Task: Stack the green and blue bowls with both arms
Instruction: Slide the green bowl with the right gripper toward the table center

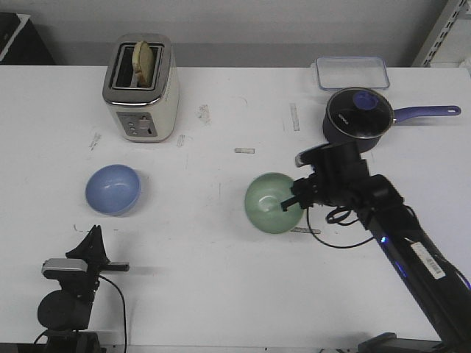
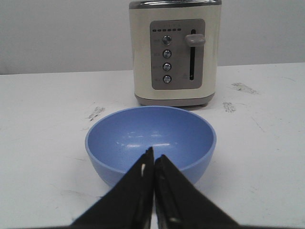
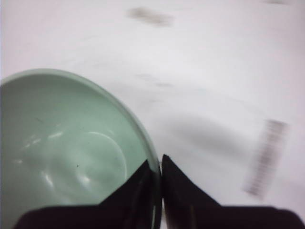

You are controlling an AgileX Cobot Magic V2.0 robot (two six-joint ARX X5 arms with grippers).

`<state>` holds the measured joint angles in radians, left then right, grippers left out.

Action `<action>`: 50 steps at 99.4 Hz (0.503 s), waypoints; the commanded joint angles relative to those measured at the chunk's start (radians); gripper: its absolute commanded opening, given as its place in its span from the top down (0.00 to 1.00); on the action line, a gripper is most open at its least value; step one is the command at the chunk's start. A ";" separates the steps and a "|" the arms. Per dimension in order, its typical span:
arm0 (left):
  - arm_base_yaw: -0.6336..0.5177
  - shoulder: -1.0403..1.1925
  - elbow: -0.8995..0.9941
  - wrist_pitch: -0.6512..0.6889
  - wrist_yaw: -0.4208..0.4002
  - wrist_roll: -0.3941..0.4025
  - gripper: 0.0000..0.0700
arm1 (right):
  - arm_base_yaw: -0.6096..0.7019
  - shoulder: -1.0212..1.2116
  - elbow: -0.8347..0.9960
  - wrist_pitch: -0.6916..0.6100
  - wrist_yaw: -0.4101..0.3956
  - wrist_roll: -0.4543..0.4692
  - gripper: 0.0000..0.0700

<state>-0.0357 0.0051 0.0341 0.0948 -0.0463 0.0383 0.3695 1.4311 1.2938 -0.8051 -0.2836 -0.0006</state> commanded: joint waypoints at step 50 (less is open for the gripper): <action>0.001 -0.001 -0.021 -0.015 0.003 -0.005 1.00 | 0.253 0.311 0.016 0.064 0.055 0.054 1.00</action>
<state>-0.0357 0.0051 0.0341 0.0673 -0.0463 0.0383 0.6109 1.7184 1.2938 -0.7525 -0.2504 0.0433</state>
